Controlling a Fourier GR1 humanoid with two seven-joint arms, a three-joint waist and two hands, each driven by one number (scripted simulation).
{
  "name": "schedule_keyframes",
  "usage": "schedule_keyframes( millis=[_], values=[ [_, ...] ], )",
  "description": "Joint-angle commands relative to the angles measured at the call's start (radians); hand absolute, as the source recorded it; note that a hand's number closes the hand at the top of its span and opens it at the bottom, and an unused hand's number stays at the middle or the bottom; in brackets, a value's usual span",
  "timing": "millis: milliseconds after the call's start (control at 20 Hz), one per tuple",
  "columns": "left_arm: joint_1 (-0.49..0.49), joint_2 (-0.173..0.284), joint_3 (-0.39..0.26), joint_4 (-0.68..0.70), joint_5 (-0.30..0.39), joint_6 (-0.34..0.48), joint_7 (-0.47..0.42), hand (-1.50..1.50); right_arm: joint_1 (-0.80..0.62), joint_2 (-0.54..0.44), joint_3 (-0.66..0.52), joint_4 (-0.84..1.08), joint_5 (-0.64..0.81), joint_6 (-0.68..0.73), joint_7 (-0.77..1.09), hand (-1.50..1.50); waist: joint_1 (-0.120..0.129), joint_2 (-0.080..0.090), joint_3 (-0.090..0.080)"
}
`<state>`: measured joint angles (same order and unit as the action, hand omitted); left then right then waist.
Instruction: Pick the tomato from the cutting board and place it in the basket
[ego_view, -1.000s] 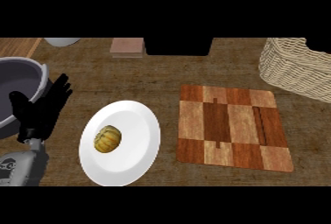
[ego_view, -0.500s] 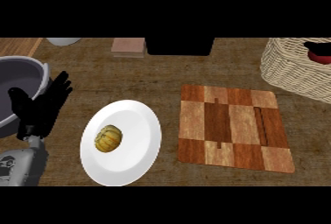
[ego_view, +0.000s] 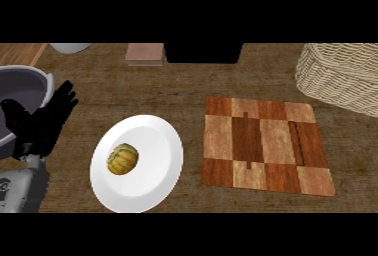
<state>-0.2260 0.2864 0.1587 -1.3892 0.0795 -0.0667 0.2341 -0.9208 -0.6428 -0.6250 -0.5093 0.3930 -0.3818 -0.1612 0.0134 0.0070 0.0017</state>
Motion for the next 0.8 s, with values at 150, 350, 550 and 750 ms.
schedule_keyframes(
  millis=[150,350,550,750],
  values=[
    [0.009,-0.041,-0.020,-0.010,-0.029,0.044,0.003,0.00,0.079,-0.151,-0.170,0.017,-0.184,0.135,-0.013,-1.50,-0.016,-0.005,0.000],
    [0.024,-0.028,-0.015,-0.025,-0.016,0.014,-0.002,0.00,0.185,-0.263,-0.211,0.075,-0.247,0.343,-0.034,-1.50,-0.016,-0.005,0.000],
    [0.013,0.005,0.031,0.018,0.011,-0.012,-0.031,0.00,0.297,-0.354,-0.214,0.144,-0.255,0.504,-0.096,-1.50,-0.014,-0.002,0.001],
    [0.001,-0.019,-0.004,0.002,-0.023,0.014,-0.006,0.00,0.378,-0.464,-0.241,0.206,-0.282,0.636,-0.133,-1.50,-0.011,-0.001,0.001]
  ],
)
